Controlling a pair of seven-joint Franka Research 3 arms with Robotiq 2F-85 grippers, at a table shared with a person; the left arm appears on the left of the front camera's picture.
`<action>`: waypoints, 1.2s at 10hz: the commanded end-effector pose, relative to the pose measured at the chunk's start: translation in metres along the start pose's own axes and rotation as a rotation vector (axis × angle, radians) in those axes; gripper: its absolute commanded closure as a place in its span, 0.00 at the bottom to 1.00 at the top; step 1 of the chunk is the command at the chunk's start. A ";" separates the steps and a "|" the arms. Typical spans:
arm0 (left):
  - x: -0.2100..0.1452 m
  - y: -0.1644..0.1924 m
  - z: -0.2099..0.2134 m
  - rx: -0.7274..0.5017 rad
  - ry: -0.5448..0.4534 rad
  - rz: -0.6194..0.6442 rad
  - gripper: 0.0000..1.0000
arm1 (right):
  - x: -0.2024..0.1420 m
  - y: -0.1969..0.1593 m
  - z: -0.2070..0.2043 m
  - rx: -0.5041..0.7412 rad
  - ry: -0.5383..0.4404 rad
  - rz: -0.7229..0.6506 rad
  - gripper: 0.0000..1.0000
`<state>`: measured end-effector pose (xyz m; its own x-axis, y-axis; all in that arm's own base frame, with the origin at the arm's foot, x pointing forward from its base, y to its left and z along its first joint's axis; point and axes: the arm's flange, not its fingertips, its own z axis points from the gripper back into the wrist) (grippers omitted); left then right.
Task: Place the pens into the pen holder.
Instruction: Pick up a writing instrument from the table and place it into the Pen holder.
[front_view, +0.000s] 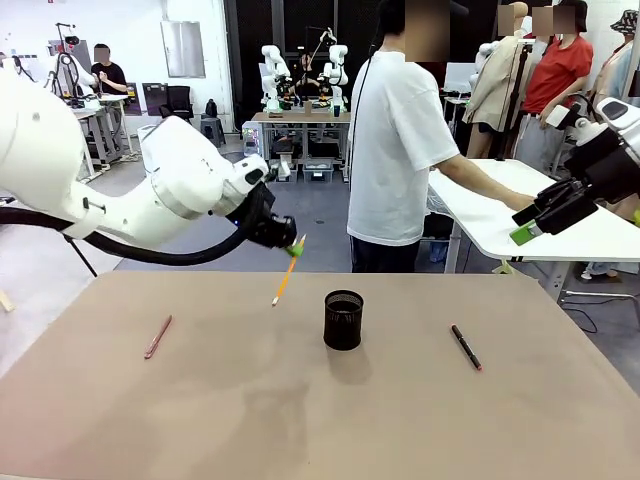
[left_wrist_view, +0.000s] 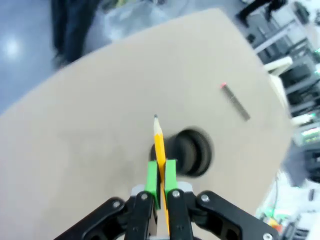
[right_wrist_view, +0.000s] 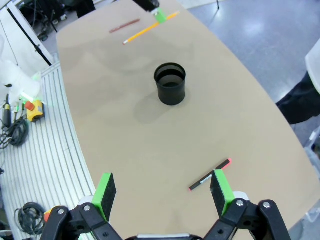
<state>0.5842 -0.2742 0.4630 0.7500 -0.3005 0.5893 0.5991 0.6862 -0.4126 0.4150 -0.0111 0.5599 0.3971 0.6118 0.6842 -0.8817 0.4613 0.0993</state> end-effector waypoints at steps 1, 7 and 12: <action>-0.040 0.017 0.021 -0.291 -0.227 -0.224 1.00 | 0.001 0.000 0.000 0.002 -0.012 -0.007 0.00; 0.037 -0.029 0.029 -0.246 -0.455 -0.429 1.00 | 0.001 0.000 0.000 0.002 -0.012 -0.007 0.00; 0.014 -0.015 -0.020 -0.263 -0.507 -0.526 1.00 | 0.001 0.000 0.000 0.002 -0.012 -0.007 0.00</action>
<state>0.5858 -0.2963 0.4824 0.2246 -0.1727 0.9590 0.9212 0.3584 -0.1512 0.4149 -0.0112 0.5599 0.3975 0.6121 0.6837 -0.8815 0.4616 0.0992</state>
